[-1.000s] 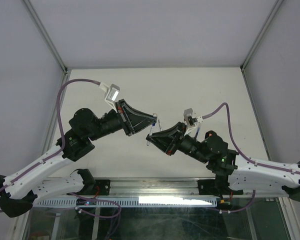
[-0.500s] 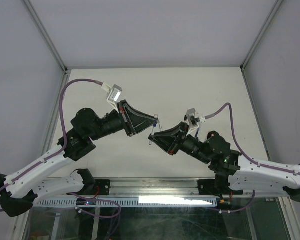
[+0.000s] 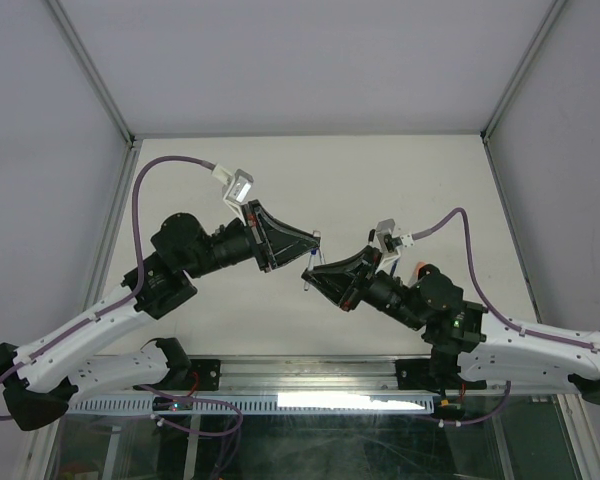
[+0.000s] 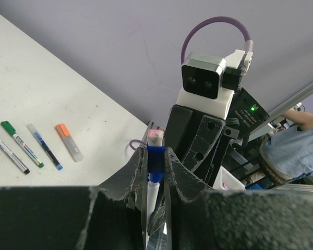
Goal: Insert the pens into the pen caps
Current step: Insert the pen cap onto the pen, then press the pen cap onto the pen.
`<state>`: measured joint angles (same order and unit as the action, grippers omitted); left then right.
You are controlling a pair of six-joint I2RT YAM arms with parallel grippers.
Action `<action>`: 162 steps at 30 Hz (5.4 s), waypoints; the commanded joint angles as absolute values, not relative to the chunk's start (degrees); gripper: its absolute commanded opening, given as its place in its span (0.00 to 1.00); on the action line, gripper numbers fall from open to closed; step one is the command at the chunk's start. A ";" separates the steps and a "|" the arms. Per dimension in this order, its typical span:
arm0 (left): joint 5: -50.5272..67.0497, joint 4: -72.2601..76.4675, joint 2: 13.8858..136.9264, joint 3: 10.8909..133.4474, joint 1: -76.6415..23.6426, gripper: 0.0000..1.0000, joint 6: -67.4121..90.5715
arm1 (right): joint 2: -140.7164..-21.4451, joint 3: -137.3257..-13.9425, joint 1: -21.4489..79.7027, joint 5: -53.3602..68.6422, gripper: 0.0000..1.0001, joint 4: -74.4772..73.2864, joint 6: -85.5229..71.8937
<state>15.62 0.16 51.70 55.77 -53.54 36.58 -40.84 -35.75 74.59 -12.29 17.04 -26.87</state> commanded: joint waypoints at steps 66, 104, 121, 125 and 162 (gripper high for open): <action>11.10 -1.84 50.16 55.55 -53.42 0.60 36.43 | -43.11 -43.97 74.72 -11.51 0.00 8.15 -26.02; 17.77 -2.94 56.78 57.03 -53.44 0.00 37.72 | -42.87 -47.91 74.50 -26.52 0.00 21.40 -7.90; 14.83 -5.95 60.47 56.41 -57.95 0.00 34.13 | -50.50 -65.77 60.98 -19.47 0.00 16.87 -7.15; 14.49 -6.37 61.23 56.40 -58.82 0.00 33.91 | -53.33 -70.39 58.63 -16.80 0.00 16.75 -7.29; 15.82 -7.39 63.16 52.28 -59.30 0.00 33.66 | -61.80 -89.54 54.58 -4.10 0.00 18.23 -1.93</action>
<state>-2.72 16.43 59.02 58.98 -52.90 30.41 -62.30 -78.08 56.45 -0.36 -17.98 -3.29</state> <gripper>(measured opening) 0.102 0.115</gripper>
